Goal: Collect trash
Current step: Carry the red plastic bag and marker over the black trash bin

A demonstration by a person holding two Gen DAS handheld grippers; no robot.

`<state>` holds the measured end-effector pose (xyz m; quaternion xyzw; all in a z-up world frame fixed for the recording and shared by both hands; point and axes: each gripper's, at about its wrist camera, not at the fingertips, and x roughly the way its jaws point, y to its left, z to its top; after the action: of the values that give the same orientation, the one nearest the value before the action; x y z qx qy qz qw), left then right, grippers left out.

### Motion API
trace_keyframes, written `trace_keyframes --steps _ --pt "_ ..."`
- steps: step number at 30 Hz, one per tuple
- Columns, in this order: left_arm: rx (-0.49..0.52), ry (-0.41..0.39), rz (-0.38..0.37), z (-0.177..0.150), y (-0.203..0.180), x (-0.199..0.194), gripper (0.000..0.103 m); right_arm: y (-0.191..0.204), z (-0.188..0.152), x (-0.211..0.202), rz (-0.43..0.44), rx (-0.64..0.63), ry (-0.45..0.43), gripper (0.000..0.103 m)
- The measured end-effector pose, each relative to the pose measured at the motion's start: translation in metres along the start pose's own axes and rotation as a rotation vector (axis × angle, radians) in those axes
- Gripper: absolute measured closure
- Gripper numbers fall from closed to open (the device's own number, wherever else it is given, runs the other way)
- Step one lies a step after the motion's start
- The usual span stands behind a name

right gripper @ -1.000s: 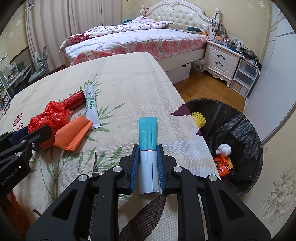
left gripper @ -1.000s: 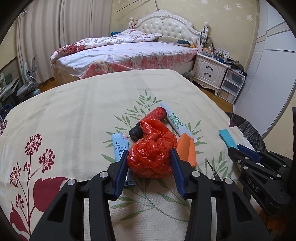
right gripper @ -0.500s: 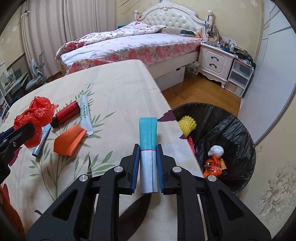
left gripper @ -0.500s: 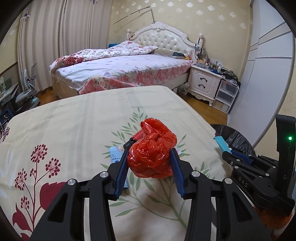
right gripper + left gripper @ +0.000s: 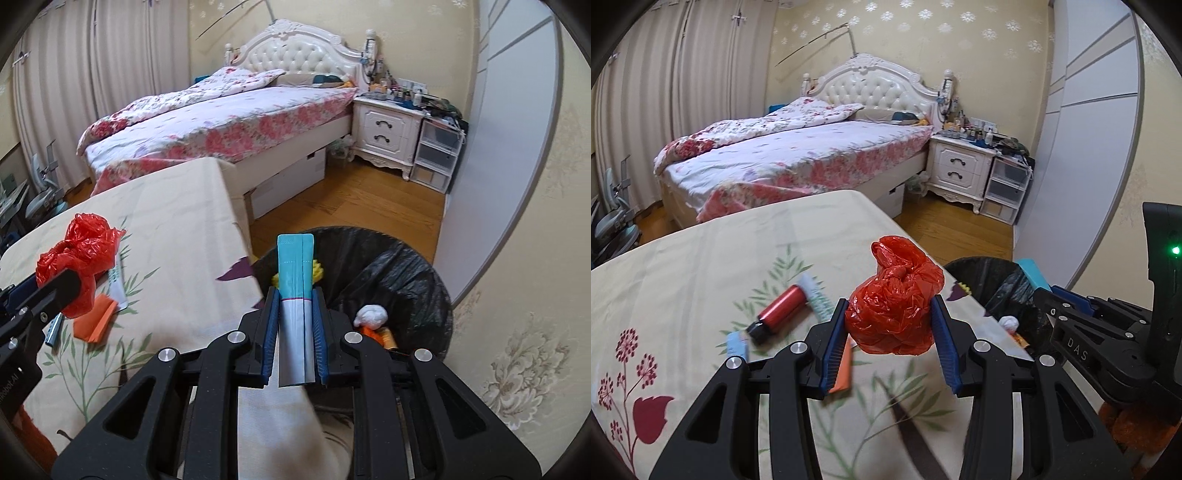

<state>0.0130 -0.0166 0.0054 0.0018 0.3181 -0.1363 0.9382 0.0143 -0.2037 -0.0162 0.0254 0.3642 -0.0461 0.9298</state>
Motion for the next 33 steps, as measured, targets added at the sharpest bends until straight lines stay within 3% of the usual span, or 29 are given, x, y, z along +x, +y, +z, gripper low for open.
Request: trace_keyframes --steps 13,33 --pt "0.089 0.019 -0.068 0.016 -0.057 0.049 0.059 -0.041 0.005 0.018 -0.063 0.081 -0.003 0.086" --pt "0.139 0.077 -0.068 0.026 -0.087 0.103 0.058 -0.075 0.007 0.047 -0.108 0.158 0.020 0.085"
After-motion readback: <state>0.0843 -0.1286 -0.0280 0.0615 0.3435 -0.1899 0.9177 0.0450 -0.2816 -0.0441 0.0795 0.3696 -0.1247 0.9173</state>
